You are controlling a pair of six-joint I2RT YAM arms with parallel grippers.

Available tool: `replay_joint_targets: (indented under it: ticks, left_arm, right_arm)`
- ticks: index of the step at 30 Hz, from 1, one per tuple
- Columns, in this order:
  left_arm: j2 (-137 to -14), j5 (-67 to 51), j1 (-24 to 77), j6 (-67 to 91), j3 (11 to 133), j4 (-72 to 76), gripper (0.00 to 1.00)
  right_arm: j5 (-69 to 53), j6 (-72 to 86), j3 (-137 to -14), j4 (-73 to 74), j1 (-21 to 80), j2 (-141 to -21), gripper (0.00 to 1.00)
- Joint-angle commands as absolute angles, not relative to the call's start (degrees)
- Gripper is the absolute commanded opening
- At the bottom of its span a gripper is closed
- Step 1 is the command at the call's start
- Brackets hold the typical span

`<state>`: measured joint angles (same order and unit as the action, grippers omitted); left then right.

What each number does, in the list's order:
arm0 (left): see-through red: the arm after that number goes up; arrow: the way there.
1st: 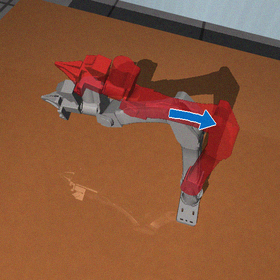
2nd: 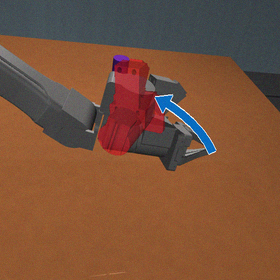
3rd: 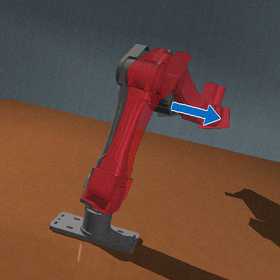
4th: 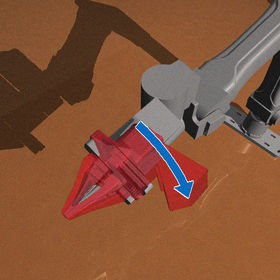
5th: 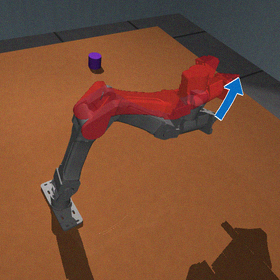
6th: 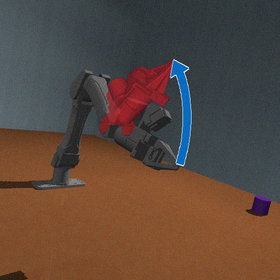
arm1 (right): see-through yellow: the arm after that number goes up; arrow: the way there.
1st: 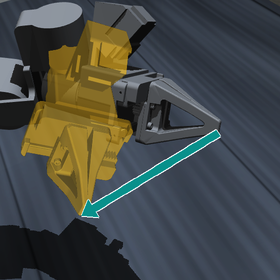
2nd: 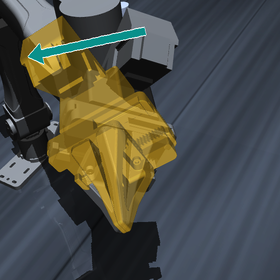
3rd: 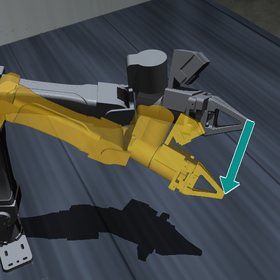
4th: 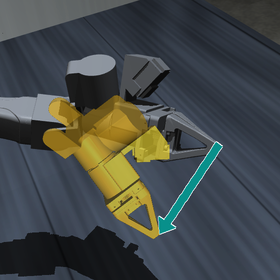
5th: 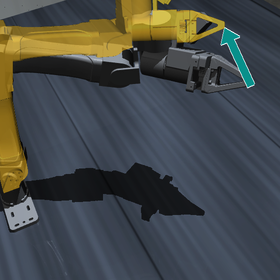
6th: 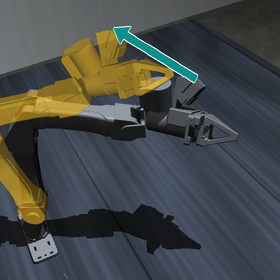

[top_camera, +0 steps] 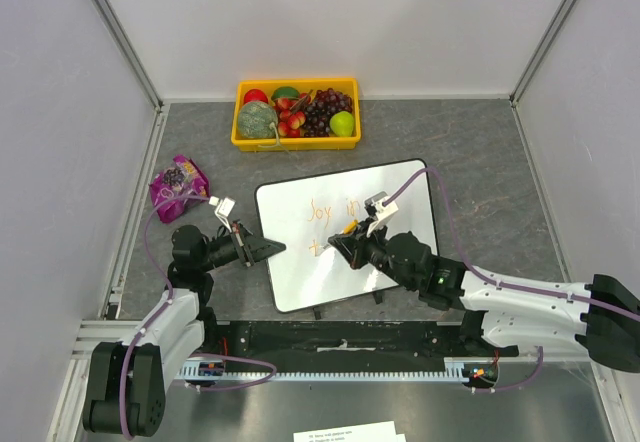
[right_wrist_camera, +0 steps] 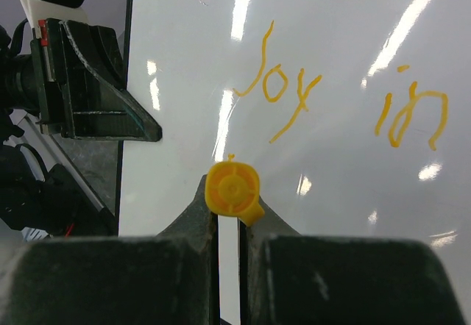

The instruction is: Write a sentence on the whiteboard

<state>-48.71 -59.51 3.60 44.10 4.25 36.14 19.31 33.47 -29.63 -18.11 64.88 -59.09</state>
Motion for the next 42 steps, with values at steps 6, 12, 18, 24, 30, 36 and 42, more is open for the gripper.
replay_joint_targets:
  ticks: [6,12,18,24,30,36,42]
  left_arm:
    - [-48.8,-59.7,3.6,38.2,3.0,36.8,0.02]
    - [-48.9,-59.6,3.6,38.2,3.0,36.8,0.02]
    - [-48.9,-59.7,3.7,38.2,3.0,36.8,0.02]
    - [-48.9,-59.6,3.6,38.2,3.0,36.8,0.02]
    - [-48.9,-59.6,3.6,38.3,3.0,36.8,0.02]
    - [-48.9,-59.5,3.7,38.2,3.0,36.9,0.02]
    - [-48.9,-59.5,3.7,38.2,3.0,36.8,0.02]
  right_arm:
    - [22.4,32.9,-28.0,-13.7,64.8,-56.7,0.00]
    - [23.3,31.7,-30.0,-13.3,64.9,-56.5,0.00]
    - [23.6,31.1,-32.4,-13.7,64.8,-56.4,0.00]
    - [23.5,30.5,-34.9,-13.6,64.8,-55.1,0.00]
    - [26.0,29.3,-35.9,-12.0,64.8,-56.0,0.00]
    - [26.6,29.4,-35.3,-11.5,64.8,-56.6,0.00]
    - [26.3,29.5,-34.8,-10.9,64.8,-56.5,0.00]
